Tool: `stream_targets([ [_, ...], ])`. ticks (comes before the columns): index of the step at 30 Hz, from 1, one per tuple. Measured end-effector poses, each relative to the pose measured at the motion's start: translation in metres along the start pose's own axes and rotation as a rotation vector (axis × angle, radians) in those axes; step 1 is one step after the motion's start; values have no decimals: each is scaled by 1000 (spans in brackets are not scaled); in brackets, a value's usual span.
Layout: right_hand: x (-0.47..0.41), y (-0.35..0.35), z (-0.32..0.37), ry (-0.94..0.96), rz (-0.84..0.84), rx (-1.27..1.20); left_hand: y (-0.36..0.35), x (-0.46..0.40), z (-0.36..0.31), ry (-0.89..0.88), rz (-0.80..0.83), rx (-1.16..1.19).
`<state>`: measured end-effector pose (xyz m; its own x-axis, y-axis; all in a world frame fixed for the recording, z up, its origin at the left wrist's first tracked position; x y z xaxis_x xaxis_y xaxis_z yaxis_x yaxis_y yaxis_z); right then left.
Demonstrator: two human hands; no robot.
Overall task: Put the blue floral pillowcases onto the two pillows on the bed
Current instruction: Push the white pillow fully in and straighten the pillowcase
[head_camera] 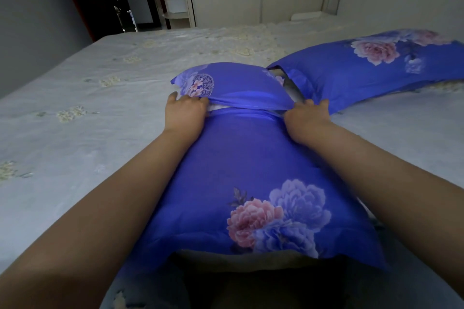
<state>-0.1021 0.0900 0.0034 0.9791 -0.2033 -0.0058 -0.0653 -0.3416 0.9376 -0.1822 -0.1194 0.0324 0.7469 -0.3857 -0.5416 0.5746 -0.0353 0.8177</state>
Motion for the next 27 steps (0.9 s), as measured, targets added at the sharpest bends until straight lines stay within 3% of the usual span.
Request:
stream_targets([
  [2, -2, 3, -7, -46, 6, -30, -10, 1, 8, 37, 102, -54],
  [6, -7, 7, -33, -144, -422, -136, 7, 5, 19, 48, -69, -148],
  [8, -3, -10, -36, -170, -468, -165, 0, 12, 19, 29, -104, -123],
  [11, 7, -31, -34, -158, -572, -135, -15, 24, 19, 92, -82, 85],
  [14, 20, -32, -38, -104, -739, -281, -22, 32, 32, 293, -33, 399],
  [16, 20, -29, -46, -148, -750, -479, -27, 36, 43, 421, 24, 510],
  [18, 15, -25, -47, -189, -704, -596, -30, 35, 46, 450, 128, 456],
  [20, 1, -27, -46, -214, -524, -688, -27, 36, 46, 439, 138, 391],
  [22, -6, -31, -47, -246, -355, -704, -16, 38, 50, 443, 47, 417],
  [24, 2, -28, -54, -301, -453, -724, -7, 43, 57, 447, -79, 488],
  [27, 32, -29, -61, -377, -667, -816, 1, 55, 53, 310, -238, 523],
])
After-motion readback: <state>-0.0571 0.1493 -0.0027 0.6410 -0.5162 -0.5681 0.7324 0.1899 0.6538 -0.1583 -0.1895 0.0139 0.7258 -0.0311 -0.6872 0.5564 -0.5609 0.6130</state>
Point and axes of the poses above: each hand's wrist, its own x-axis away from the middle knuckle, its own y-axis out of the back of the hand, z = x × y, the point moved 8 cm from there along -x, towards the middle knuckle, and after that the axes turned 6 degrees about y, right-handed, at the moved point
